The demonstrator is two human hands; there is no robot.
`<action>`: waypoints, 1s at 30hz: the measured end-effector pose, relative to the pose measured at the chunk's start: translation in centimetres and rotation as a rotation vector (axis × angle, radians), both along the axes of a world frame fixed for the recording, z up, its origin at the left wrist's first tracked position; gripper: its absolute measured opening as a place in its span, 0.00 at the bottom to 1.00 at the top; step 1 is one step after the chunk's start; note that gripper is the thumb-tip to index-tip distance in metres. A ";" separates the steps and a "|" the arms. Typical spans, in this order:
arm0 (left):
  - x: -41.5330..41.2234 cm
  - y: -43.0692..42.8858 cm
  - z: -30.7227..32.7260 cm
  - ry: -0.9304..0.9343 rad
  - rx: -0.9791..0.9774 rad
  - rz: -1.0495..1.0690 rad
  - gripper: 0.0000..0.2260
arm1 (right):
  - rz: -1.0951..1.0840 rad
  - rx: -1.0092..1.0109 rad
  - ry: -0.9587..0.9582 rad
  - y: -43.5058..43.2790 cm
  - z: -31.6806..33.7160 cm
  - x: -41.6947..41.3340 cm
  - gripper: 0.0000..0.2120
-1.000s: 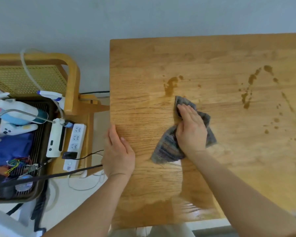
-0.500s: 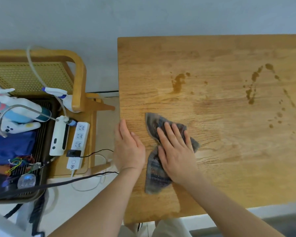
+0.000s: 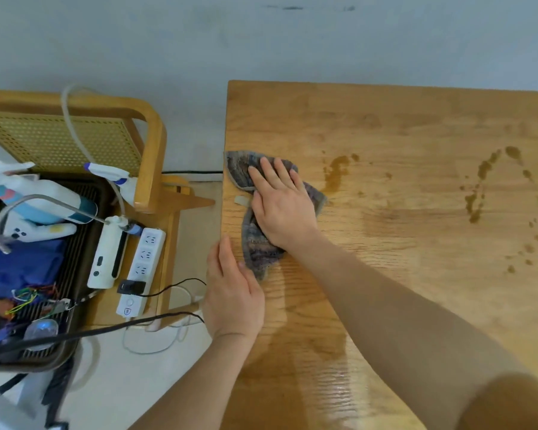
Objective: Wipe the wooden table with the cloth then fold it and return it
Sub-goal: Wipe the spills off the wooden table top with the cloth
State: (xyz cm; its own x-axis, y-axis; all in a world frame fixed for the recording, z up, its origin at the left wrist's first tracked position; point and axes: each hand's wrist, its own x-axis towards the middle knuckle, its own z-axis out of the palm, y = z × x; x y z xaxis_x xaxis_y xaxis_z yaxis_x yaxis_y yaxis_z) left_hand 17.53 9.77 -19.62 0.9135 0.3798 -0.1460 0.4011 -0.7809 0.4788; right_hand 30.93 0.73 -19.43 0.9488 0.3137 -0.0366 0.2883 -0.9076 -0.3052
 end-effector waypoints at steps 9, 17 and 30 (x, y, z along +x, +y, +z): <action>0.1 0.3 0.5 -0.035 -0.071 -0.002 0.22 | -0.133 -0.029 -0.013 -12.0 0.9 -12.2 0.23; -0.1 0.3 0.3 -0.035 -0.086 0.020 0.21 | -0.116 0.069 0.022 0.8 0.1 -9.6 0.25; -0.2 0.6 0.5 -0.072 -0.185 0.000 0.23 | -0.093 0.100 -0.022 -2.7 0.2 -9.5 0.23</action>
